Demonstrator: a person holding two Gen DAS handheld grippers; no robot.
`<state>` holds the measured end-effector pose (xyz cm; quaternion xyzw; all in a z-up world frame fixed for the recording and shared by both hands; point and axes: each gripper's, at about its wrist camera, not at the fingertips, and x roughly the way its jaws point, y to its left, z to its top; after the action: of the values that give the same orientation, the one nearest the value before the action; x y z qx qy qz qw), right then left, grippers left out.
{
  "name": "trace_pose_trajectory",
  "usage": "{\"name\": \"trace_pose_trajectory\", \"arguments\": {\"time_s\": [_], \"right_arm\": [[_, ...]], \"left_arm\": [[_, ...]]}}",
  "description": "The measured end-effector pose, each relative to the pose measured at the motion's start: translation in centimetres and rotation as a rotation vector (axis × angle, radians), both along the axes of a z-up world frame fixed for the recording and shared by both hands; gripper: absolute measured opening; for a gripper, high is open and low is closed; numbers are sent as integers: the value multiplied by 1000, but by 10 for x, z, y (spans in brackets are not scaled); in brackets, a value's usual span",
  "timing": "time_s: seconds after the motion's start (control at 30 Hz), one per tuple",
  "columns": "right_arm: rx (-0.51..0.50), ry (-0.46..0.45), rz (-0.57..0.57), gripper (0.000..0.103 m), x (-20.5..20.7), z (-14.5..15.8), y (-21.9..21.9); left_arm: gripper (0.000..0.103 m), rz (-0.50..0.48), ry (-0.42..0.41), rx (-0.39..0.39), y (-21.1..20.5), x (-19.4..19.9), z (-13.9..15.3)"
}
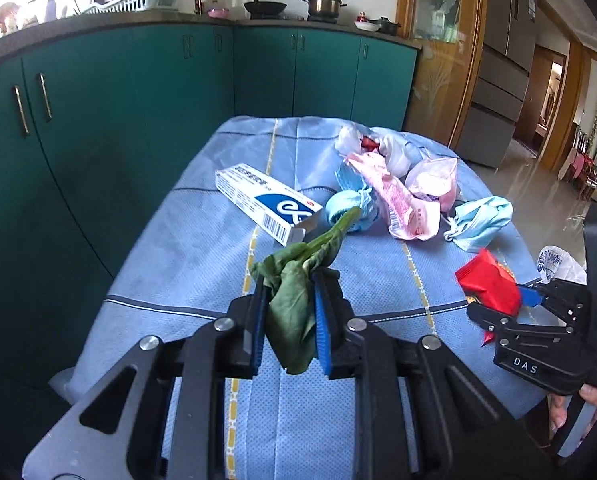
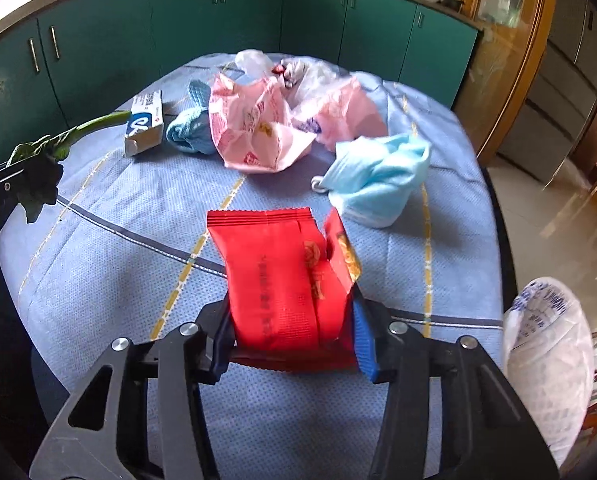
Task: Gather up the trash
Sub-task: 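Carry both items over the wastebasket and open both tools to drop them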
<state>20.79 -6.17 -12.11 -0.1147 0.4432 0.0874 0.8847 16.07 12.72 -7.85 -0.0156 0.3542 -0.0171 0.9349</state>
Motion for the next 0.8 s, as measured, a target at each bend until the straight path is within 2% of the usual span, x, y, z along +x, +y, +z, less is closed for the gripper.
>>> {"name": "trace_pose_trajectory", "arguments": {"time_s": [0.3, 0.57, 0.7, 0.8], "right_arm": [[-40, -153, -25, 49, -30, 44, -10], [-22, -208, -87, 49, -49, 68, -39], [-19, -218, -146, 49, -55, 75, -72], [-44, -225, -281, 49, -61, 76, -122]], "left_arm": [[22, -21, -49, 27, -17, -21, 21], [22, -84, -79, 54, -51, -36, 36], [22, -128, -79, 54, -72, -40, 39], [22, -187, -71, 39, -93, -39, 40]]}}
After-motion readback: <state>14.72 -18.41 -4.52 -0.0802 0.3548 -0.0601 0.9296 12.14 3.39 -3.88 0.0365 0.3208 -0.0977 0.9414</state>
